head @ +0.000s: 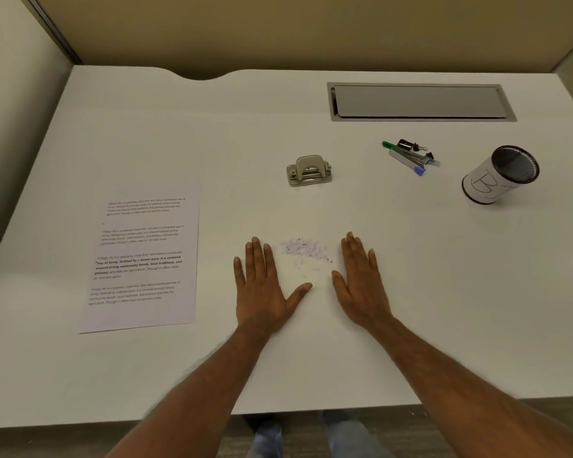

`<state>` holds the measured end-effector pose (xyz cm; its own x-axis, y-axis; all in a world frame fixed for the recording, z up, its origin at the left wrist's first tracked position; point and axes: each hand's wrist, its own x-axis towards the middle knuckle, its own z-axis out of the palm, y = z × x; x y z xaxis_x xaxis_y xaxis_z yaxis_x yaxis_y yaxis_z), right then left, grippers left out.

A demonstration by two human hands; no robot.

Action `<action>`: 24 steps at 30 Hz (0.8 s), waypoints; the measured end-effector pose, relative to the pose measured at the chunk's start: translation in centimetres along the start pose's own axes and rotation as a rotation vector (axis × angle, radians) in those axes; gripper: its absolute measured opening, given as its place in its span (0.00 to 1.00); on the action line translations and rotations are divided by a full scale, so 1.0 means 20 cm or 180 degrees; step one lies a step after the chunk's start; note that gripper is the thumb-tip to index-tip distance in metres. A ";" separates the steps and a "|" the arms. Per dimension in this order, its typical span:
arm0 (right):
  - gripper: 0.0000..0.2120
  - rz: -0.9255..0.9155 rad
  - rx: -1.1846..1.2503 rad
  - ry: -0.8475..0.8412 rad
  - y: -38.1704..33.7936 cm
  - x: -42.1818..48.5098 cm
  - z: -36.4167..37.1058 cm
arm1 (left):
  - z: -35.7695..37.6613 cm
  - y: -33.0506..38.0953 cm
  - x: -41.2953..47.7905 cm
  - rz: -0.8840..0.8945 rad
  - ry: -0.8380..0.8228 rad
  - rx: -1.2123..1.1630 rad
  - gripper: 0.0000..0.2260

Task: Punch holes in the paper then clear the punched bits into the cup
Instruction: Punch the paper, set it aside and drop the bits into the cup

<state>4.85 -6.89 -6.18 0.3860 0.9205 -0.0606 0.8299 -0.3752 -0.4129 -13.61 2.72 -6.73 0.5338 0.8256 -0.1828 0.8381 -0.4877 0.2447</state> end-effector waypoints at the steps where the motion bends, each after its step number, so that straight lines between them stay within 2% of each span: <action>1: 0.31 -0.0001 0.0018 -0.0003 0.01 0.00 0.00 | 0.00 0.02 0.01 0.0030 -0.0014 0.0042 0.50; 11: 0.31 -0.0159 0.0071 -0.0145 0.06 0.00 0.00 | 0.02 0.11 0.10 0.1075 -0.0120 0.0183 0.44; 19: 0.31 -0.0598 -0.0018 -0.0345 -0.01 0.18 0.01 | -0.04 0.03 0.21 0.1027 -0.0231 0.0206 0.43; 24: 0.31 -0.0954 -0.0230 -0.0436 0.01 0.18 0.00 | -0.05 -0.02 0.20 0.1463 -0.0364 0.0179 0.39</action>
<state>6.49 -3.61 -6.49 0.0669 0.9953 -0.0700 0.9267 -0.0880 -0.3655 -11.88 6.46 -6.60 0.8569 0.4859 -0.1721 0.5154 -0.8122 0.2734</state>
